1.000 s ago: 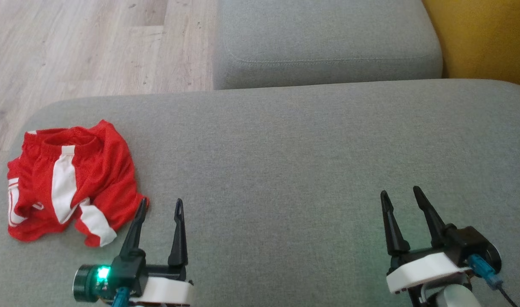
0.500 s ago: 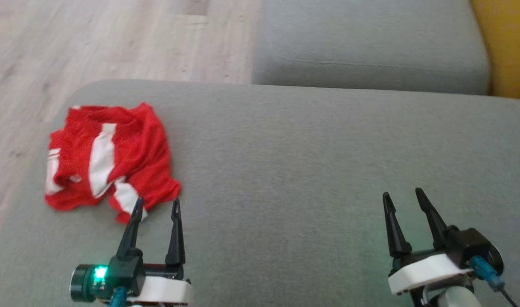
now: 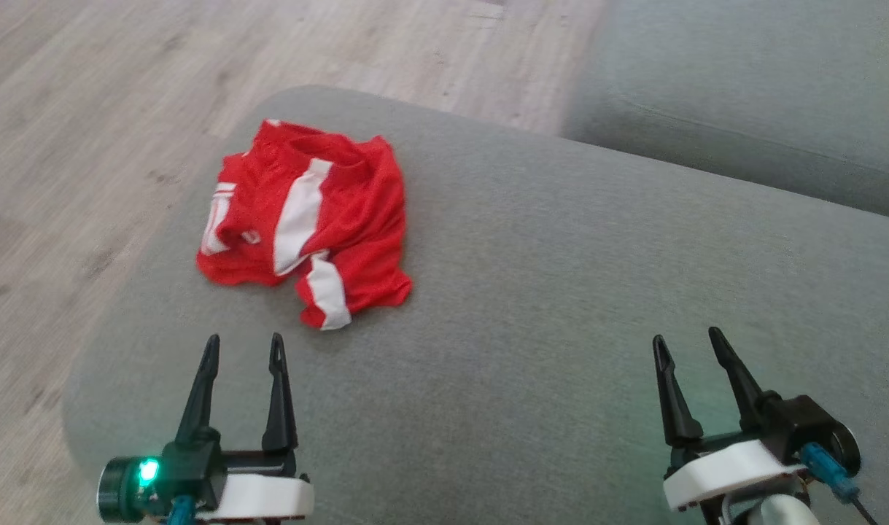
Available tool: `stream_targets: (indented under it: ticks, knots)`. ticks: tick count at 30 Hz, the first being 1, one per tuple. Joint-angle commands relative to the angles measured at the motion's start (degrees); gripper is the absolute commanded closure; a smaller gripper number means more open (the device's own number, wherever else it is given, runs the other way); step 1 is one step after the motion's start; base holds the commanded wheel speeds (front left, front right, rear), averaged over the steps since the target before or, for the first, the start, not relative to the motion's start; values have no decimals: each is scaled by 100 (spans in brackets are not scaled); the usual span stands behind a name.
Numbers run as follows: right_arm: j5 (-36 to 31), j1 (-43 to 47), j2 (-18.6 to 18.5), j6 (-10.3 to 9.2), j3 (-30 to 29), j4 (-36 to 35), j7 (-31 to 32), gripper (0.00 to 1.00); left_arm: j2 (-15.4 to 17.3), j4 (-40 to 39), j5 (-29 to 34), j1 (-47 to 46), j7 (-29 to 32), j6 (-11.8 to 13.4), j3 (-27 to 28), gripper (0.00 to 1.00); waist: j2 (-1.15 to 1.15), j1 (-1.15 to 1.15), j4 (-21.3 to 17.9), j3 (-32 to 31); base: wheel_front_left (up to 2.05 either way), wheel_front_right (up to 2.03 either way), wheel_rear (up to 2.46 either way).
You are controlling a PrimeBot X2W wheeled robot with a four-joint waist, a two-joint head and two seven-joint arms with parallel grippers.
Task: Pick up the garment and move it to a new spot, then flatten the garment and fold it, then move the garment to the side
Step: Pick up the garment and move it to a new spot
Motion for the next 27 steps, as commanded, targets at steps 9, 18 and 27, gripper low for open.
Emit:
stream_targets:
  ticks: [9,18,27]
  knots:
    - [-354,-228,-57,-4,167,-191,-63,0,150,-381,403,-625,-54,66,447,0,0,0,351,475,0,0,0]
    - [-920,-782,-399,-4,88,-410,-63,0,734,121,308,-2936,-54,-315,901,0,0,0,-87,1774,0,0,0]
    - [-1009,-1238,-906,-4,66,-745,-63,0,1083,3021,132,-5499,843,-585,963,0,0,0,-526,2724,0,0,0]
